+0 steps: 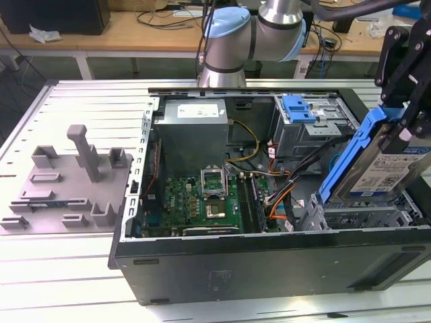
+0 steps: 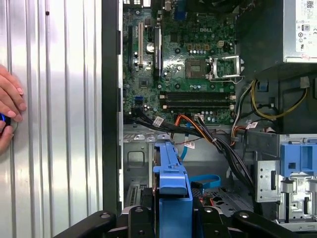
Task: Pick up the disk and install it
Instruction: 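Insert the disk into the insertion slot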
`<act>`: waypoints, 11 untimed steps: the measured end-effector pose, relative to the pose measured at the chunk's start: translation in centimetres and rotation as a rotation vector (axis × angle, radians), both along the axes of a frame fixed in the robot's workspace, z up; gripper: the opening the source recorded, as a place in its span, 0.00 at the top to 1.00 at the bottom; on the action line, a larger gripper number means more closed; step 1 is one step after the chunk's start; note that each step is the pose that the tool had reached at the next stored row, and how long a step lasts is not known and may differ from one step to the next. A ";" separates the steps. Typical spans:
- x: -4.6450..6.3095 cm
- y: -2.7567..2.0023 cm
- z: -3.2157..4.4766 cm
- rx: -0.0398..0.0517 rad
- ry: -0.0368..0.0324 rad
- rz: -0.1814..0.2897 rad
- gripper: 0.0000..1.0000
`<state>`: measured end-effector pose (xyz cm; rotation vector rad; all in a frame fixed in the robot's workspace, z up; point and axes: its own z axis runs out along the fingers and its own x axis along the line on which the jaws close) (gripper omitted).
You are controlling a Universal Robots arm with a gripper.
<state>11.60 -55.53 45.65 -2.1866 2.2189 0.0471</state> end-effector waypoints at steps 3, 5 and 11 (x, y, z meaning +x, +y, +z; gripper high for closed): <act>0.0 0.09 0.30 0.0000 -0.0008 0.000 0.63; 0.0 0.17 0.53 -0.0002 -0.0011 0.000 0.63; 0.0 0.39 1.08 -0.0020 -0.0015 0.000 0.63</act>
